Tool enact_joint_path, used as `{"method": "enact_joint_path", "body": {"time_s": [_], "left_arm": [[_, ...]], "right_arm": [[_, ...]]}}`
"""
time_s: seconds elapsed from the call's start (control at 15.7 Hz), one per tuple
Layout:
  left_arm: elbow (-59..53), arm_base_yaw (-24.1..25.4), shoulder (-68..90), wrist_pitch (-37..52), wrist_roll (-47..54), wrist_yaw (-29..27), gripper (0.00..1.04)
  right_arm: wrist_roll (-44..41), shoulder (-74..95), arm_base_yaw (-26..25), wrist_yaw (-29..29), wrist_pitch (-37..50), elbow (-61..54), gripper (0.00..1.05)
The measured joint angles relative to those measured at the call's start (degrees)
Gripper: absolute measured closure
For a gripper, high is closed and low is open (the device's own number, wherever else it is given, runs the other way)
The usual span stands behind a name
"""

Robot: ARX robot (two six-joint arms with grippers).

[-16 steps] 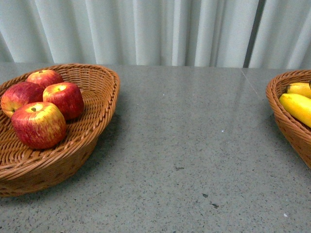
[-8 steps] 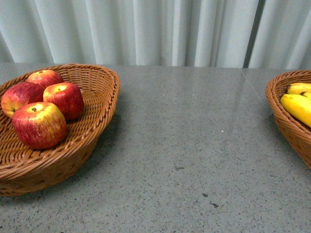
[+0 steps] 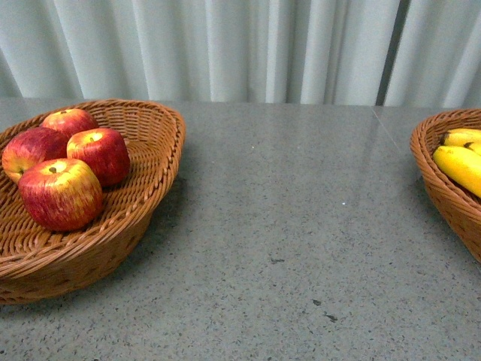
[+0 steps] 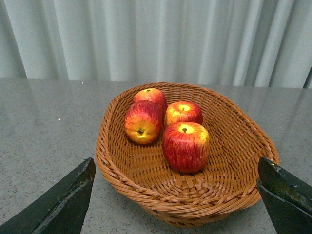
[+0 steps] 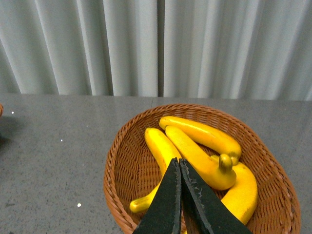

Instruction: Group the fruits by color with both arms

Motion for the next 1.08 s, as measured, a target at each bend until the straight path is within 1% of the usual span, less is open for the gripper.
{"method": "enact_joint_path", "body": {"time_s": [0.25, 1.08], "left_arm": [[0.0, 0.0, 0.0, 0.0, 0.0, 0.0, 0.07], [0.0, 0.0, 0.0, 0.0, 0.0, 0.0, 0.07]], "right_arm": [[0.0, -2.3, 0.0, 0.0, 0.9, -3.7, 1.03], [0.3, -7.0, 0.0, 0.0, 2.1, -8.7, 1.03]]}}
